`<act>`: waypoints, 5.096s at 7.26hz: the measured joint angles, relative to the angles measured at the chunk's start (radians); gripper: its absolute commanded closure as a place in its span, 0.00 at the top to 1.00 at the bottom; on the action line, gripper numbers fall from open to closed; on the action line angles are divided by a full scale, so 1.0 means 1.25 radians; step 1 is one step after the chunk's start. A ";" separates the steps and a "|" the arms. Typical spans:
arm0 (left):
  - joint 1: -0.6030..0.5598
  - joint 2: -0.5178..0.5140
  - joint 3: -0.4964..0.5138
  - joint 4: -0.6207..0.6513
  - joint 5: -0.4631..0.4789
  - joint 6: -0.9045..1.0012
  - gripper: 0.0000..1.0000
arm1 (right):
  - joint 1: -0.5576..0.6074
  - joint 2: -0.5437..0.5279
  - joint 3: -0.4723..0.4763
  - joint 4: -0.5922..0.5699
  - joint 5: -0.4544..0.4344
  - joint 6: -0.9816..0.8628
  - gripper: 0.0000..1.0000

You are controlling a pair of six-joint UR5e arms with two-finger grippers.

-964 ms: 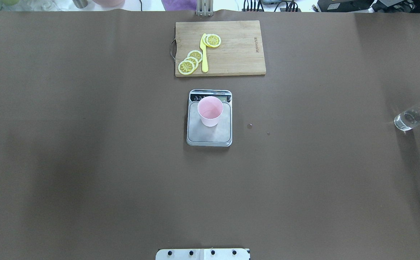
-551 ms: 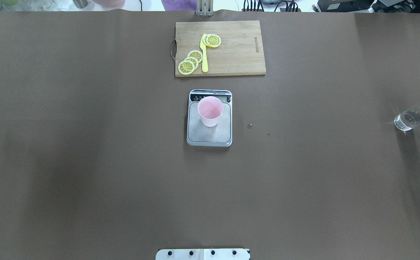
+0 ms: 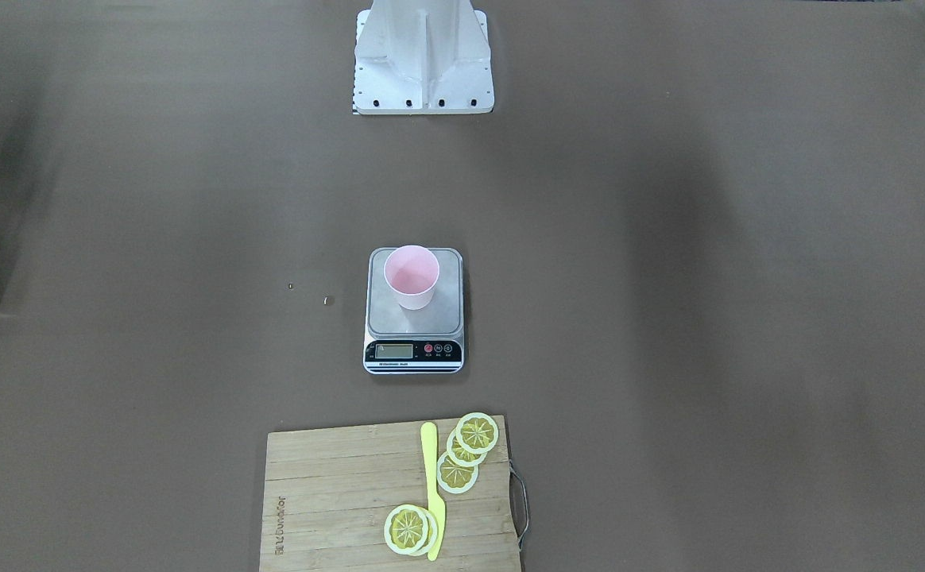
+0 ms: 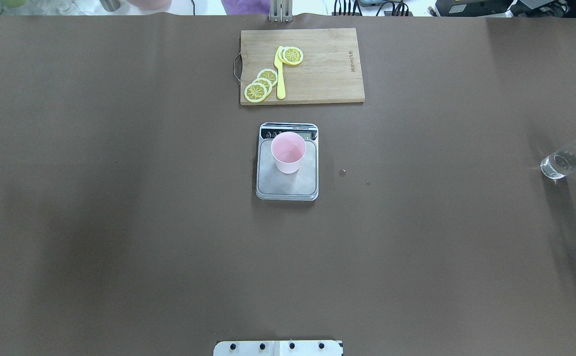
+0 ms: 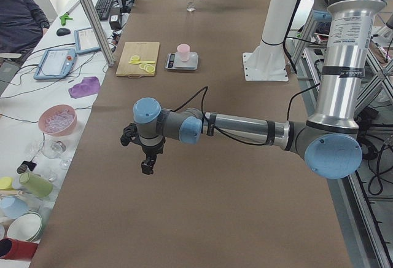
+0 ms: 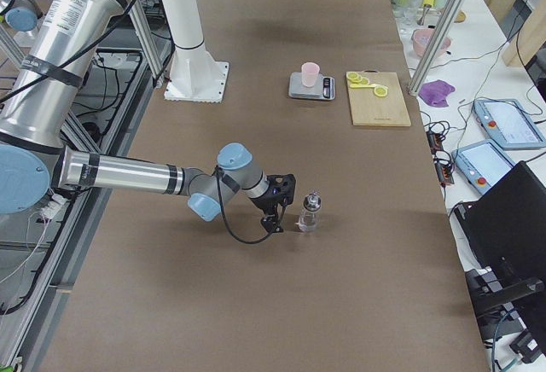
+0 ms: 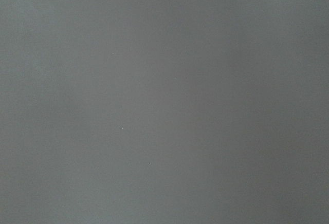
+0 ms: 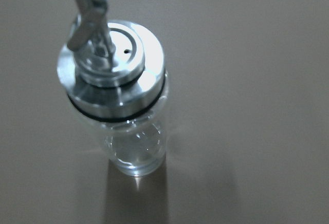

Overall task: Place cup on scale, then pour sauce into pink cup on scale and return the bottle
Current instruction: 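Close the right gripper on the glass sauce bottle, then lift the glass sauce bottle upward with the right gripper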

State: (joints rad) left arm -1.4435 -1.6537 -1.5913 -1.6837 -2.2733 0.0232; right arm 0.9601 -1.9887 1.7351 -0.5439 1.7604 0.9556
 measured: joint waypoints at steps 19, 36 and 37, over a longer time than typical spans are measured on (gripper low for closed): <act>0.002 0.000 -0.002 -0.002 0.000 0.000 0.98 | -0.273 0.100 -0.301 0.444 -0.481 -0.032 0.99; 0.002 -0.001 -0.008 -0.002 0.000 0.000 0.98 | -0.221 0.178 -0.379 0.512 -0.472 -0.081 0.95; 0.002 -0.001 -0.008 -0.002 0.000 0.000 0.98 | -0.215 0.182 -0.380 0.511 -0.467 -0.087 0.94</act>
State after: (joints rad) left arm -1.4404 -1.6552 -1.6008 -1.6860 -2.2734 0.0230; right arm 0.6914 -1.7608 1.2597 0.0953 1.1765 0.8474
